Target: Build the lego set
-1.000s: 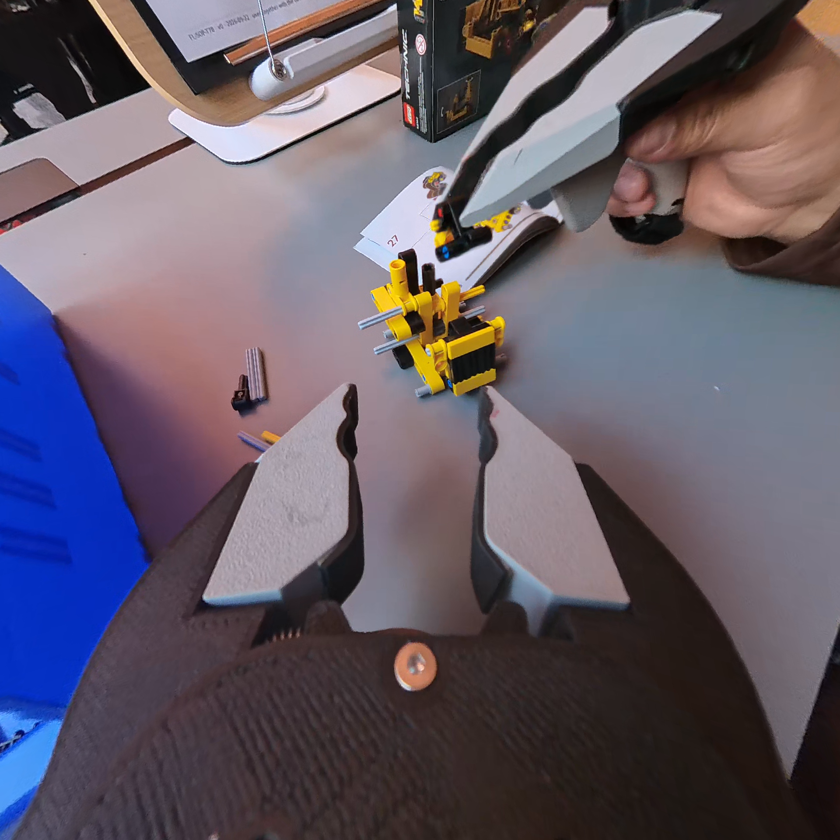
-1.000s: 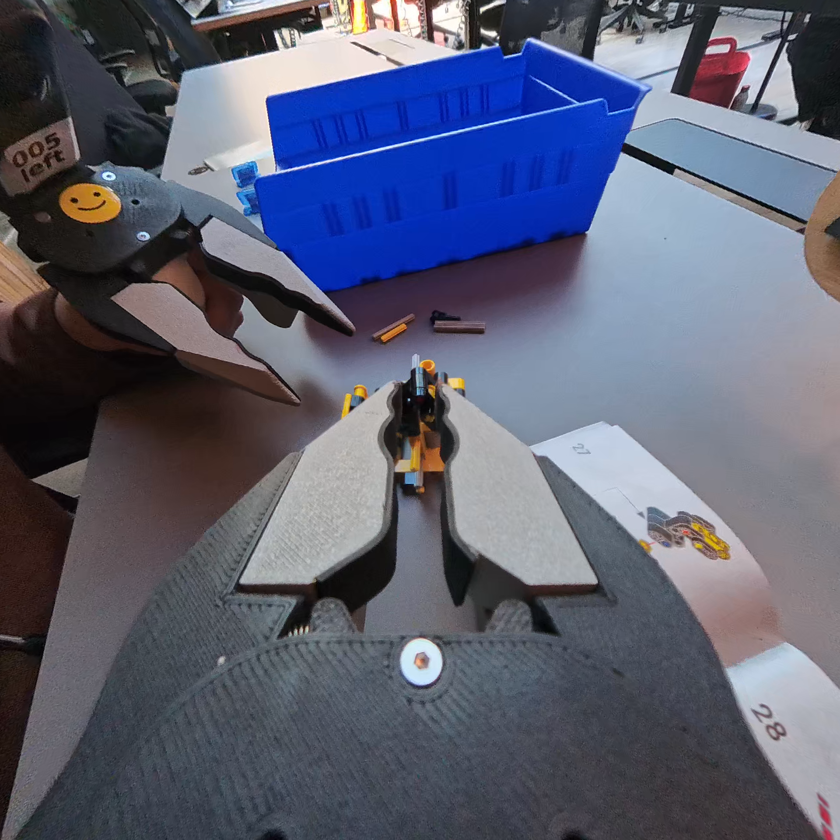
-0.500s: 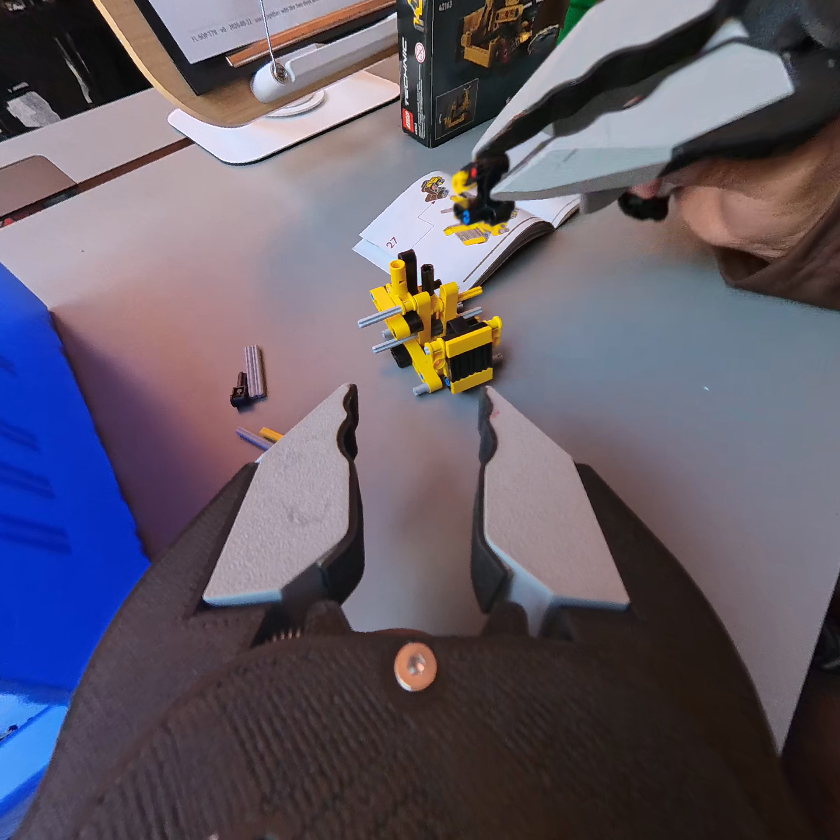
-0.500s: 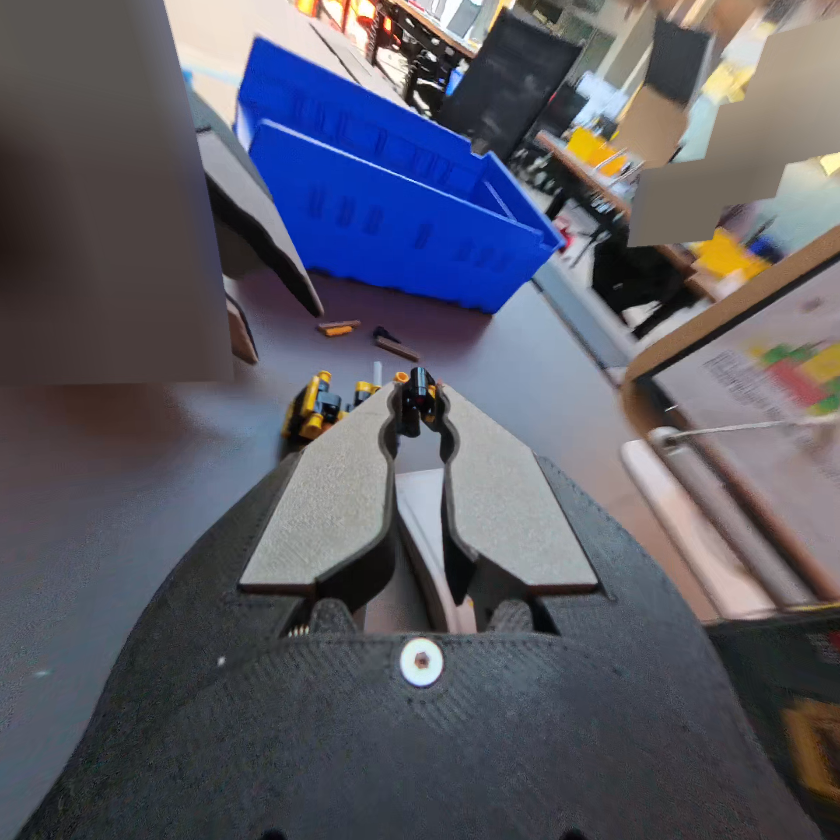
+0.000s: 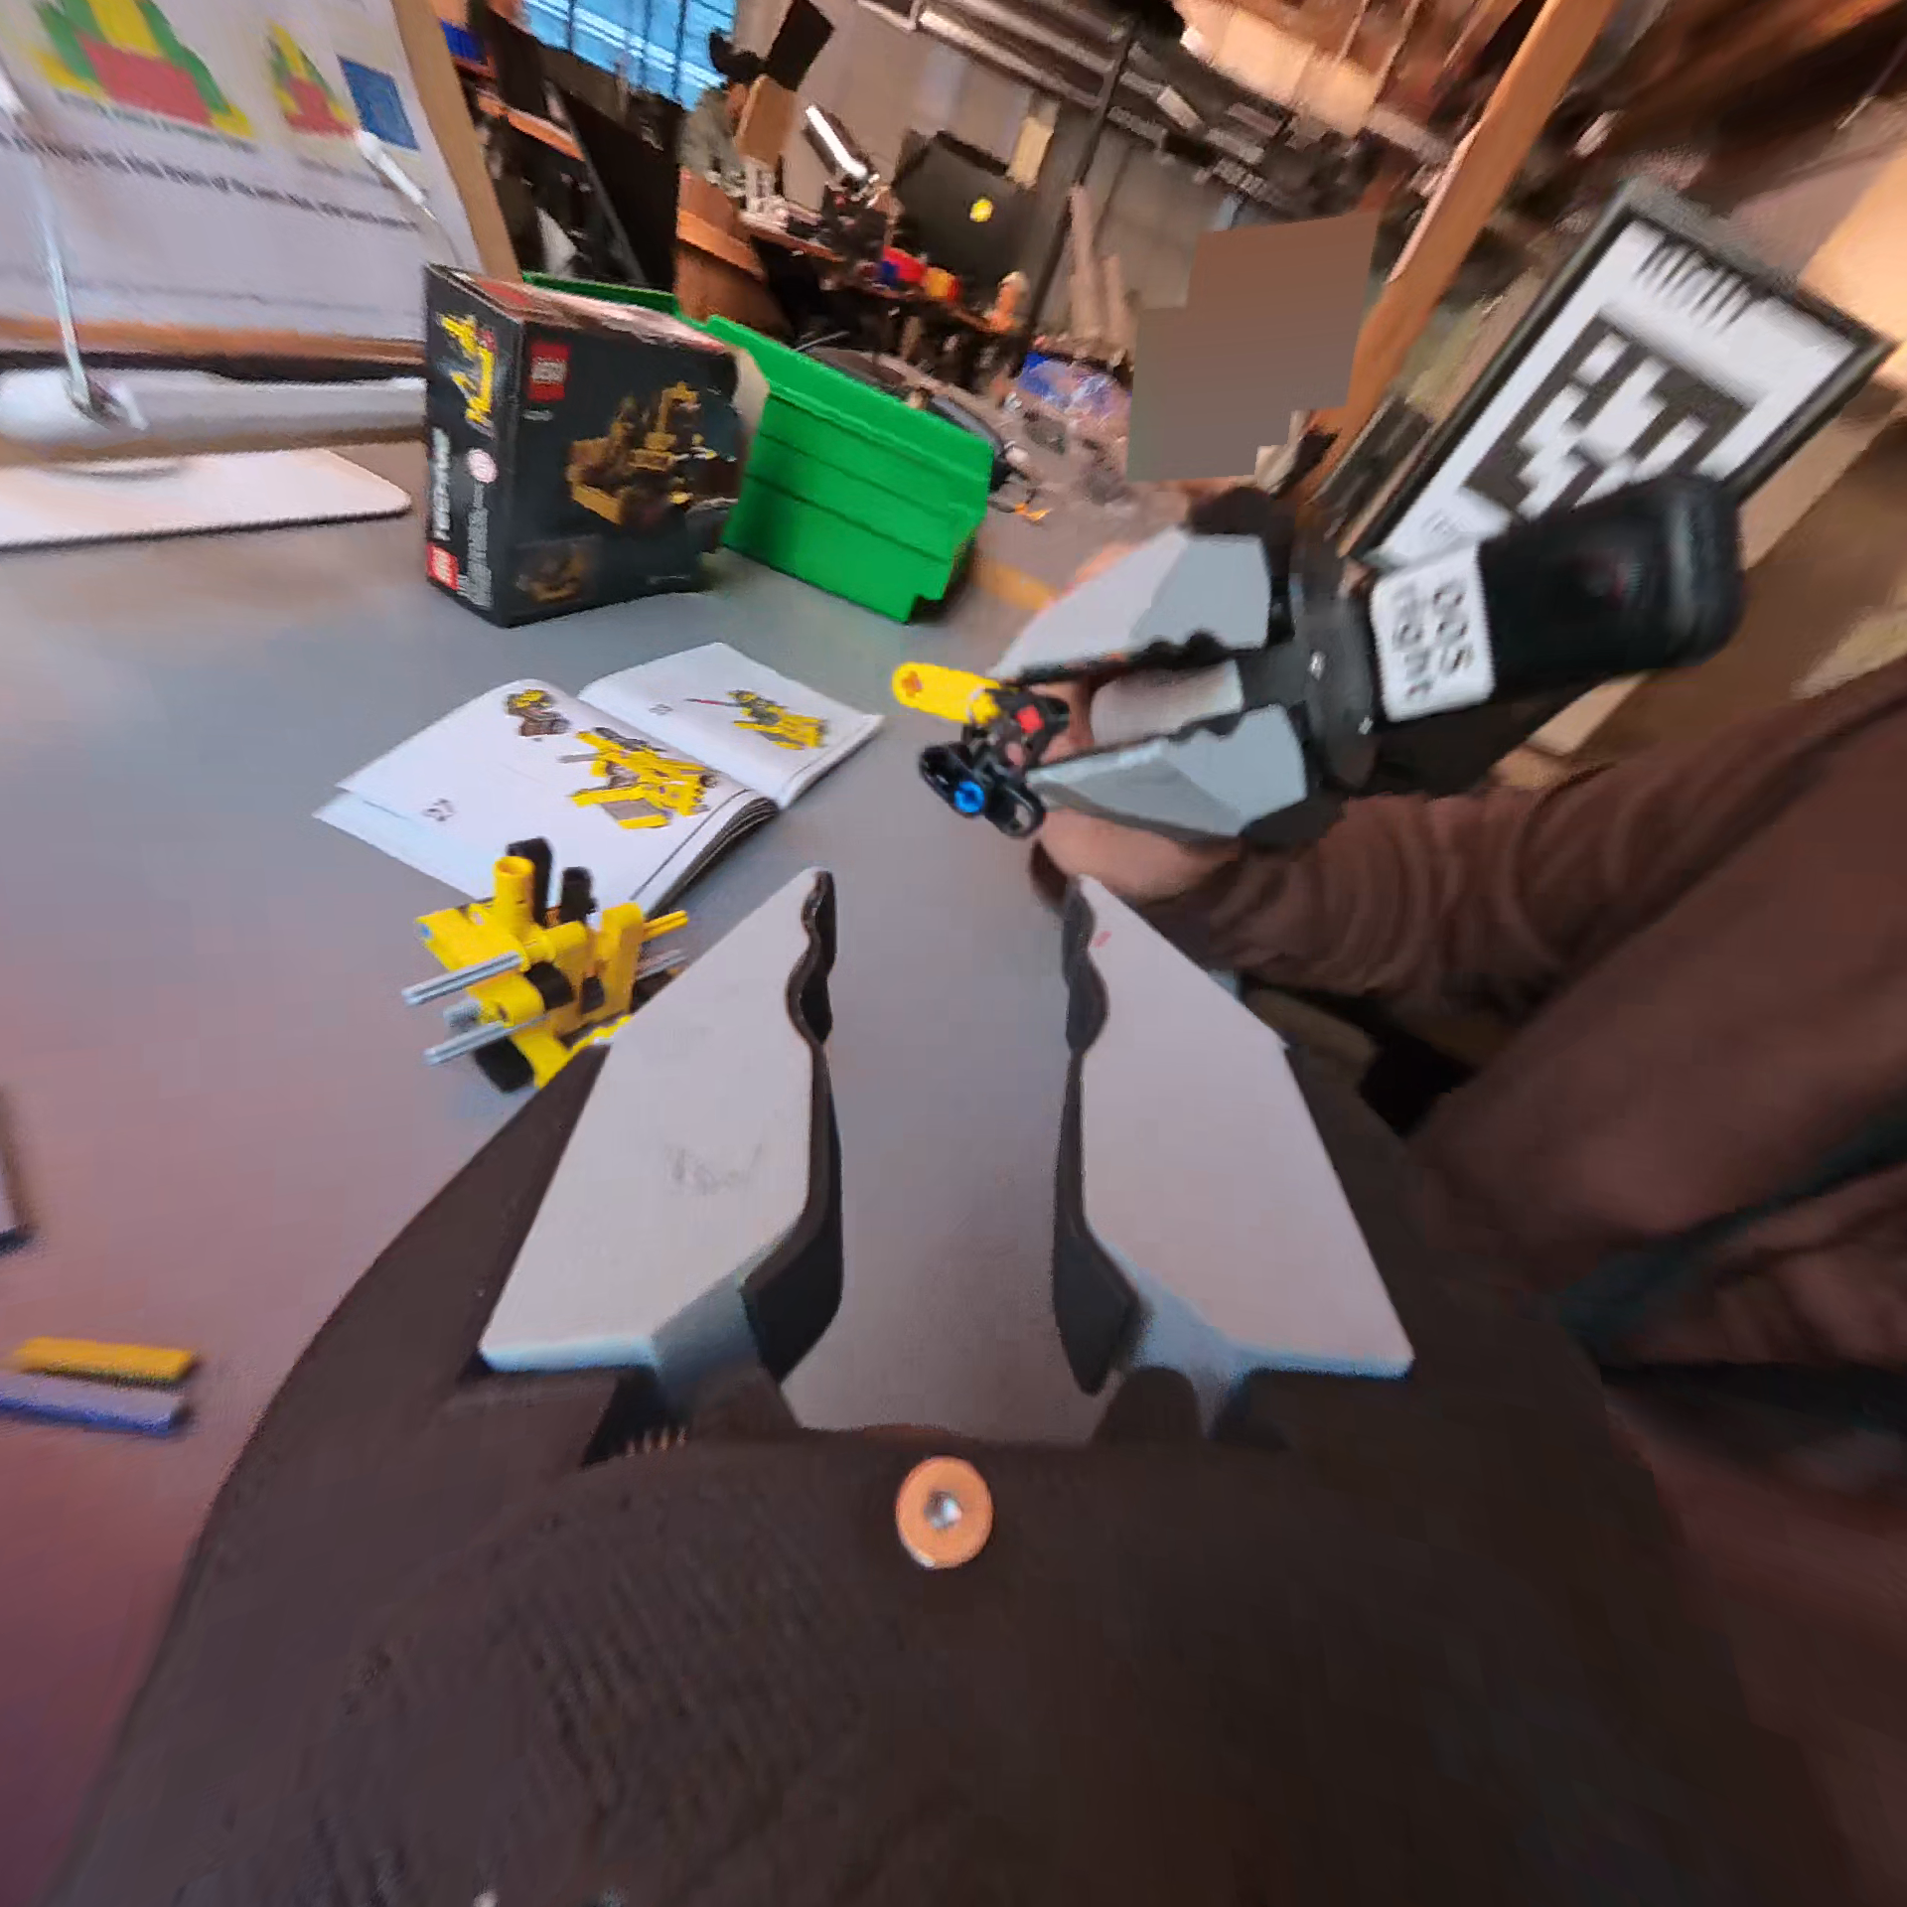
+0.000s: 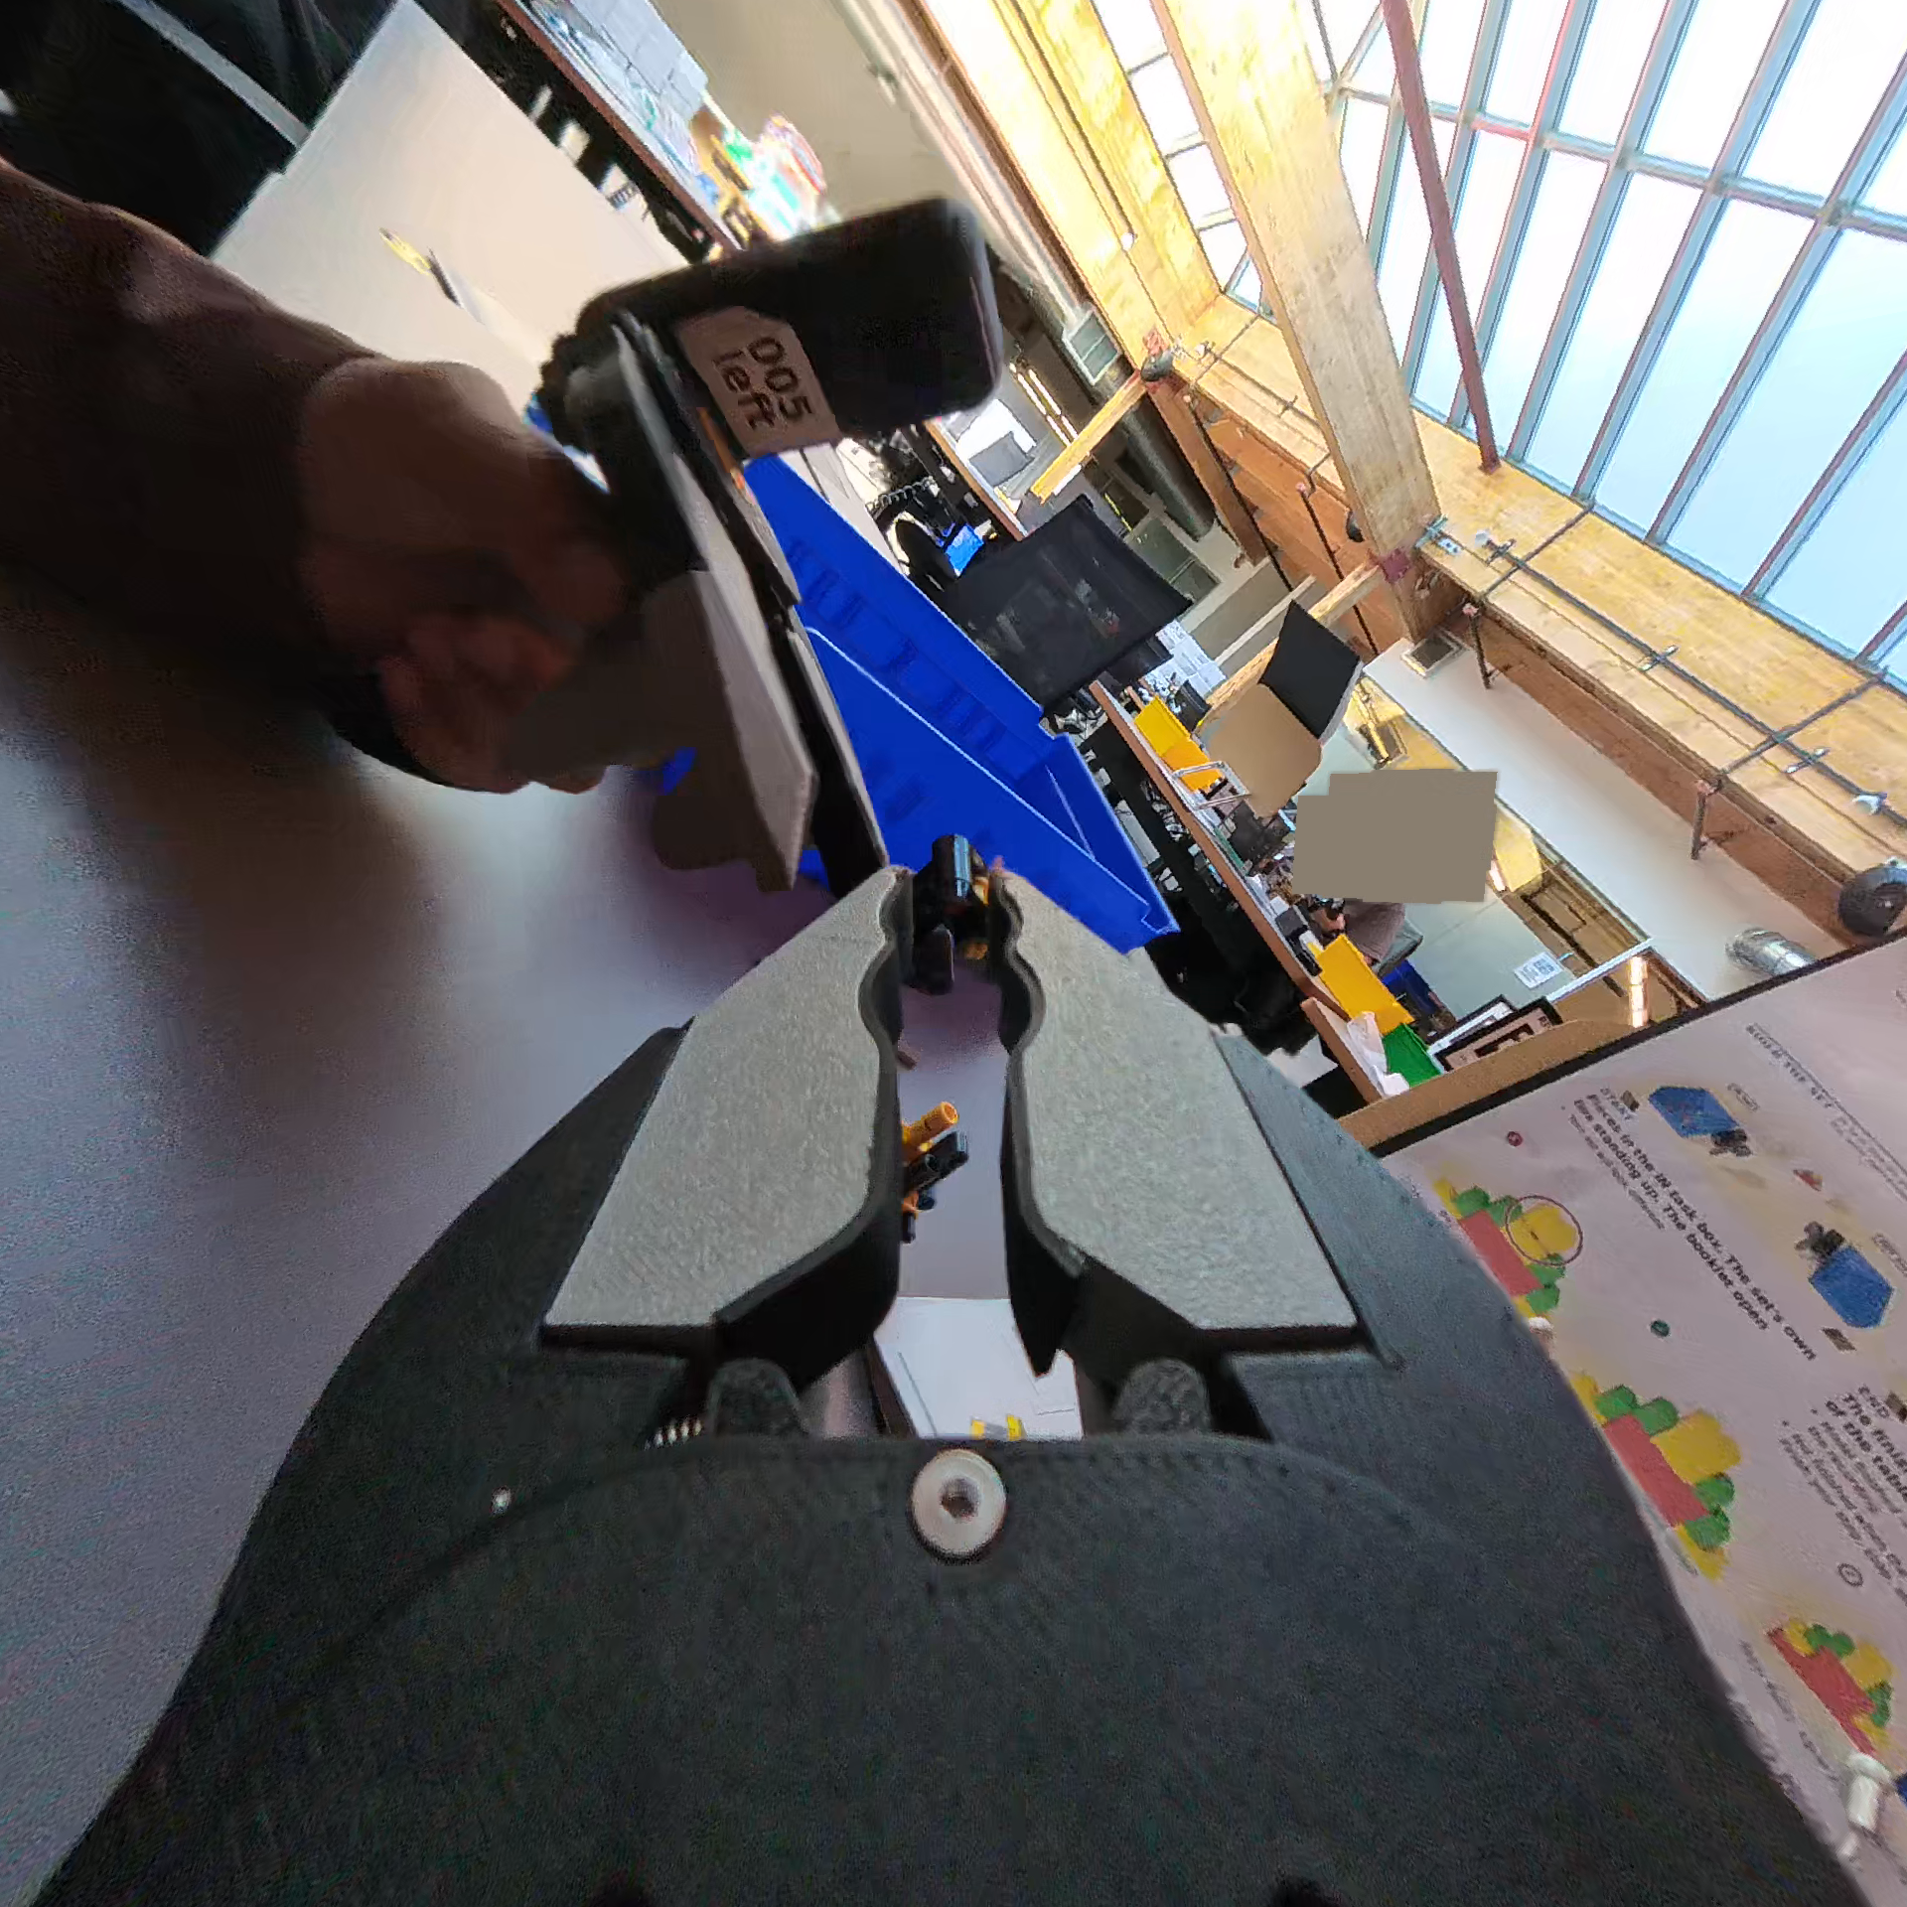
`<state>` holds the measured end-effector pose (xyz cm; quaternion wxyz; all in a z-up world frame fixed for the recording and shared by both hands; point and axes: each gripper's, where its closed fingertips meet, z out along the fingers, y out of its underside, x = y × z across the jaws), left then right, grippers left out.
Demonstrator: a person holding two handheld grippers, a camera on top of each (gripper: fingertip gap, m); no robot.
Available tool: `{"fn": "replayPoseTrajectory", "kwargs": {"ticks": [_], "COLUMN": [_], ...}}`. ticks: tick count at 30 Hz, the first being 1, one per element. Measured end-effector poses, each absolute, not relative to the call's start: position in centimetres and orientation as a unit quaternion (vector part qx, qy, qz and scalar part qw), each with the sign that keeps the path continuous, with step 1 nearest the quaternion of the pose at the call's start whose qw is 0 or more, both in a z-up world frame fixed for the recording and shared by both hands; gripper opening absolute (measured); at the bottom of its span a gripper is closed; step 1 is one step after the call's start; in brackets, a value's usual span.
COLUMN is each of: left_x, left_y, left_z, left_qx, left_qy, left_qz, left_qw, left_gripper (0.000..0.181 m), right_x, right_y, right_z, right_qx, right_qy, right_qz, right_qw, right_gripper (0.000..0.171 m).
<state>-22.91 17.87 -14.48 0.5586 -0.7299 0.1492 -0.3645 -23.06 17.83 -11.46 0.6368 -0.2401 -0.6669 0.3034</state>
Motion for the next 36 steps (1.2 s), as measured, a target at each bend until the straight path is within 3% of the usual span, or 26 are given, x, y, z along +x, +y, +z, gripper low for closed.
{"fn": "replayPoseTrajectory", "kwargs": {"ticks": [5,17,28,32,36], "left_x": [-22.3,-19.1,-20.1,-19.3,-19.5], "left_y": [17.4,18.7,19.2,18.9,19.1], "left_z": [-12.8,-16.2,-16.9,-15.0,-15.8], "left_qx": [-0.691,-0.755,-0.762,-0.718,-0.713], "left_qy": [0.147,0.302,0.294,0.275,0.315], "left_qz": [-0.5,-0.418,-0.369,-0.425,-0.368], "left_qw": [0.501,0.404,0.444,0.478,0.508], "left_gripper": [0.031,0.042,0.044,0.044,0.044], "right_x": [-22.3,-20.6,-21.0,-21.3,-21.0], "right_y": [17.9,19.8,24.0,24.2,24.5], "right_z": [-11.4,-13.2,-15.9,-16.3,-16.3], "right_qx": [-0.21,-0.178,-0.197,-0.219,-0.242], "right_qy": [-0.666,-0.674,-0.707,-0.713,-0.713], "right_qz": [0.245,0.155,0.166,0.224,0.262], "right_qw": [0.673,0.7,0.659,0.627,0.604], "right_gripper": [0.011,0.011,0.011,0.011,0.01]}}
